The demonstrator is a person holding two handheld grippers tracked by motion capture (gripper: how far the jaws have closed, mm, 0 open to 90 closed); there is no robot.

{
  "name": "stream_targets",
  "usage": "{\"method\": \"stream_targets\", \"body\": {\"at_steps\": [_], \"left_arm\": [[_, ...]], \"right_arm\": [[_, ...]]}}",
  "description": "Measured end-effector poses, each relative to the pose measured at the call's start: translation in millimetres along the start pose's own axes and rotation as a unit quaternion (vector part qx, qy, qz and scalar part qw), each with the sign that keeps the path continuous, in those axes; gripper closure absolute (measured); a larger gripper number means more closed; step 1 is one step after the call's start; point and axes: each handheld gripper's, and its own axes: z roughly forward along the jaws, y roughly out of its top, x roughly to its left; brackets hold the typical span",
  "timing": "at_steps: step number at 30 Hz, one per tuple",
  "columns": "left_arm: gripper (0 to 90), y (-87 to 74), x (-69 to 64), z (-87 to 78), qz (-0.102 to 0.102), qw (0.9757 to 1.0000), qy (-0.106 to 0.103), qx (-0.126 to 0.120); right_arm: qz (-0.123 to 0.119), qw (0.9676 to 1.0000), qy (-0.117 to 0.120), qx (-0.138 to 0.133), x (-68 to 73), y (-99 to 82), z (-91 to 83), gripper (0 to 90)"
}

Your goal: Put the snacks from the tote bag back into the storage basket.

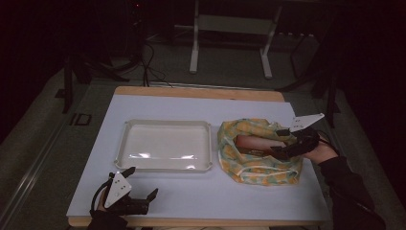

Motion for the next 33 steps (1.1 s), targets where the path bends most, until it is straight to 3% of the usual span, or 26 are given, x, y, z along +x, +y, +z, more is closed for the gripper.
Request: {"method": "stream_targets", "body": {"at_steps": [7,17,26,33], "left_arm": [[0.0,-0.7,0.2,0.6,0.0,1.0,-0.005,0.002],[0.0,-1.7,0.9,0.1,-0.003,1.0,-0.004,0.003],[0.0,-3.5,3.1,0.4,-0.006,0.9999,-0.001,0.008],[0.0,-3.8,2.8,1.2,0.0,0.9998,0.006,0.019]], "right_arm": [[0.015,0.9994,-0.005,0.03,-10.3,-8.2,14.0,30.7],[-0.003,0.9959,-0.009,0.09,-16.8,-14.1,30.3,27.9],[-0.037,0.9876,-0.021,0.151,-14.8,-11.8,43.5,27.2],[-0.069,0.9817,-0.028,0.175,-13.0,-12.4,49.0,33.4]]}}
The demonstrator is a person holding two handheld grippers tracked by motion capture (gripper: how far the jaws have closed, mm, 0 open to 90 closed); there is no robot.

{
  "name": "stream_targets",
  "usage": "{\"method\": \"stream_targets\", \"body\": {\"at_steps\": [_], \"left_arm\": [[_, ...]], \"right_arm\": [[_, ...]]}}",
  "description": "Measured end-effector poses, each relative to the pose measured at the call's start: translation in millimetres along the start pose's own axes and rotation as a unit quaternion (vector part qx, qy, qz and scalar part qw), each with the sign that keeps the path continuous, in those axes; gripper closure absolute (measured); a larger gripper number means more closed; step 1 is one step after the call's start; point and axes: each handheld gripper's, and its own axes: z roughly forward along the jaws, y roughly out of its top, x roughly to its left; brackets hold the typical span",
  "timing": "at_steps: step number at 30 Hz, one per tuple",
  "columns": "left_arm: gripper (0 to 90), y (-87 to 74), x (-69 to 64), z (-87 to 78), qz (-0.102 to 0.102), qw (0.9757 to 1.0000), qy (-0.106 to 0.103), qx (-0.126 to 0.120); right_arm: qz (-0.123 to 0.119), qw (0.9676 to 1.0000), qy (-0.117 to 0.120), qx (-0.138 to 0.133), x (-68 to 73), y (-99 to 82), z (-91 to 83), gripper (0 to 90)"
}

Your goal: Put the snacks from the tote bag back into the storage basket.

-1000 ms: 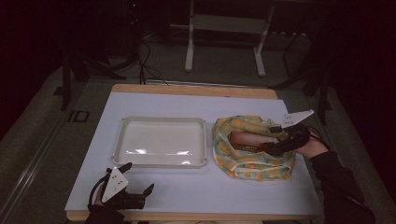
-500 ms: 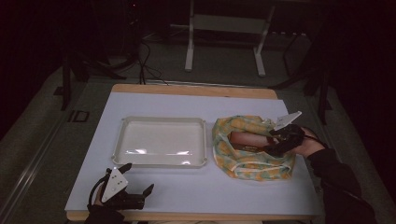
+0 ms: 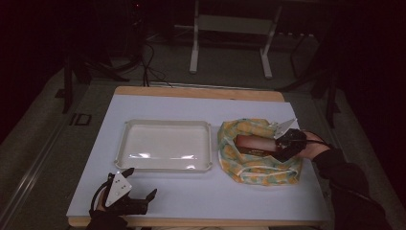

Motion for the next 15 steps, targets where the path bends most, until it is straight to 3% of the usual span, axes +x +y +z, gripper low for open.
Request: {"method": "stream_targets", "body": {"at_steps": [6,8,15], "left_arm": [[0.0,-0.4,0.8,-0.3,-0.006,1.0,0.003,-0.001],[0.0,-0.4,0.6,-0.2,-0.005,1.0,0.003,-0.001],[0.0,-0.3,0.4,-0.3,-0.005,1.0,0.001,-0.002]], "right_arm": [[-0.02,0.9998,0.002,0.002,2.0,0.7,0.4,38.6],[-0.027,0.9994,0.021,-0.002,1.9,0.8,-1.0,41.4],[-0.038,0.9986,0.035,-0.008,1.4,0.5,-5.2,42.6]]}}
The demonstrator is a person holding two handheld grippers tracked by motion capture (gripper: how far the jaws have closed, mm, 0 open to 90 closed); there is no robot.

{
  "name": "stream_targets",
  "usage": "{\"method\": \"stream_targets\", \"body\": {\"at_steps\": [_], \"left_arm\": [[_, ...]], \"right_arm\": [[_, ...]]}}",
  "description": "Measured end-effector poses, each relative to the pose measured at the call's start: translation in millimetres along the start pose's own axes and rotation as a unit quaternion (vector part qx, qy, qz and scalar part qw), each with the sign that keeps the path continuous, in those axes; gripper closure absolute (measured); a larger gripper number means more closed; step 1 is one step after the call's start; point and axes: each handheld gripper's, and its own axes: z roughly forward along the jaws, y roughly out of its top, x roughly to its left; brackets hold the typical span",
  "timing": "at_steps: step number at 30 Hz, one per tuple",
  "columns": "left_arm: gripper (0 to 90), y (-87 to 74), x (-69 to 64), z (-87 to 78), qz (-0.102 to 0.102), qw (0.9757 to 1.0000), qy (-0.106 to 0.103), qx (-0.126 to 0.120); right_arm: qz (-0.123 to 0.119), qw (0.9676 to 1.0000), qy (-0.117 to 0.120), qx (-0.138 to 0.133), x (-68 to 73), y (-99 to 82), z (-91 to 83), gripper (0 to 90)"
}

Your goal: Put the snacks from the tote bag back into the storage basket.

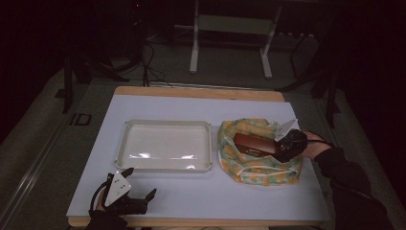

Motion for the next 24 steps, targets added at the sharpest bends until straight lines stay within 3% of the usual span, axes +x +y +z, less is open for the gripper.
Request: {"method": "stream_targets", "body": {"at_steps": [15,24], "left_arm": [[0.0,0.3,-0.5,-0.1,0.003,1.0,-0.003,0.0],[0.0,0.4,-1.0,0.0,0.003,1.0,-0.004,-0.001]], "right_arm": [[0.001,0.9996,0.004,-0.028,-1.9,0.6,-18.0,43.2],[-0.004,0.9991,-0.014,-0.04,-4.0,5.3,-35.3,43.2]]}}
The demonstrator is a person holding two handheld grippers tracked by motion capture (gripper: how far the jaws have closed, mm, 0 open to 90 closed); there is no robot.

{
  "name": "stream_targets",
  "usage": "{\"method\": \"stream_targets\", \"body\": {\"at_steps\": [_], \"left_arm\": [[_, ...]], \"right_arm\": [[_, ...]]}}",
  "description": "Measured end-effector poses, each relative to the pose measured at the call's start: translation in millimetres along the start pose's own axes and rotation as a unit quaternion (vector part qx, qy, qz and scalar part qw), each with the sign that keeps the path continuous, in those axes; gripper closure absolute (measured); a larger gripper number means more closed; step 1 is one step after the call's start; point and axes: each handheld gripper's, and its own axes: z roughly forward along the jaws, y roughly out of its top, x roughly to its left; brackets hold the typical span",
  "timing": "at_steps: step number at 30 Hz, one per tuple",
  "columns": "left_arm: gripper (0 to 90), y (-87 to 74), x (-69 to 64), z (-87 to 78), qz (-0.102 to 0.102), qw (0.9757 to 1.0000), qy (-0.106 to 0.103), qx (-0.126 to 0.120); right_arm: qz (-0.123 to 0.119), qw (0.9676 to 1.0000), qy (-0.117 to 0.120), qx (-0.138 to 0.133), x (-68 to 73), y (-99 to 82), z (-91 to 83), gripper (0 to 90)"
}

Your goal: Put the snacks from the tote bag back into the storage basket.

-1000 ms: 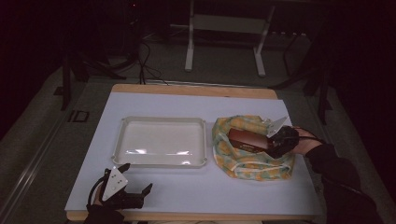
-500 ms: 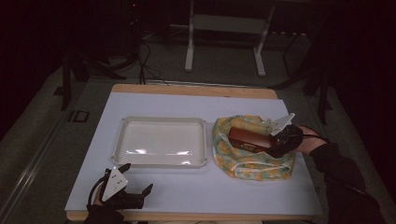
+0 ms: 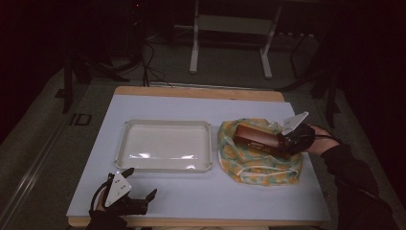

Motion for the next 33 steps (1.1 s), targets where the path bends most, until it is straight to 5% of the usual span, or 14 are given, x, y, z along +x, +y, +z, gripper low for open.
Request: {"method": "stream_targets", "body": {"at_steps": [27,33], "left_arm": [[0.0,0.0,-1.5,0.4,0.005,1.0,-0.007,0.002],[0.0,0.1,-1.5,0.1,0.005,1.0,-0.007,0.0]], "right_arm": [[-0.015,0.999,-0.031,-0.027,-2.5,28.3,-51.0,43.3],[-0.04,0.998,-0.03,-0.038,-1.4,51.2,-57.1,43.2]]}}
